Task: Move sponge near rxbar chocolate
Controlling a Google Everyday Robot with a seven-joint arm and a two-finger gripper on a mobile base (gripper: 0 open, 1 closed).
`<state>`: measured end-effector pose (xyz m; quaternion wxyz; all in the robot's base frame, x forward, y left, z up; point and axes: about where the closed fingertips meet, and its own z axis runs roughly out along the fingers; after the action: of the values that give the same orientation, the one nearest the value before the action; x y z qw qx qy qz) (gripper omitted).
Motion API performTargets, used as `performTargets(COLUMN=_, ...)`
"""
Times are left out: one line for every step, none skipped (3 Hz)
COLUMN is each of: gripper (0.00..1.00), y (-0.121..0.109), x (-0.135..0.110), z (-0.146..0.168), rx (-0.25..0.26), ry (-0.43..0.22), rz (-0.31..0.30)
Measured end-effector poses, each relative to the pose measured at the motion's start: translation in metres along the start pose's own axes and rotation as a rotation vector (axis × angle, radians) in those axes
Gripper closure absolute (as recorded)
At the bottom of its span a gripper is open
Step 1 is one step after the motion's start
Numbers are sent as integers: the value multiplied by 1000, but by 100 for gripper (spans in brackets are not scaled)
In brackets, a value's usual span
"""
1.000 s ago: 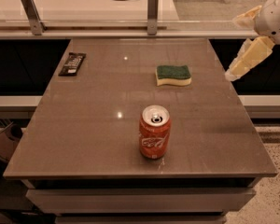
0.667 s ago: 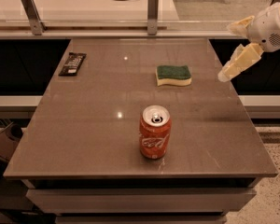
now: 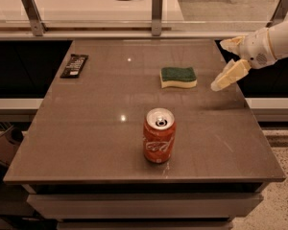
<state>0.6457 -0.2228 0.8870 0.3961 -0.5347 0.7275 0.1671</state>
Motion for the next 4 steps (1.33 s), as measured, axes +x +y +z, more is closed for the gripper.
performTargets(gripper=0, y=-3, x=8, z=25, rx=-23, ry=-42, rz=13)
performTargets(gripper=0, y=-3, x=8, z=25, rx=-23, ry=-42, rz=13)
performTargets(gripper=0, y=-1, x=5, z=37, rx=-27, ry=-55, rz=27)
performTargets(gripper=0, y=5, x=0, z=46, rx=-15, ry=-69, rz=37)
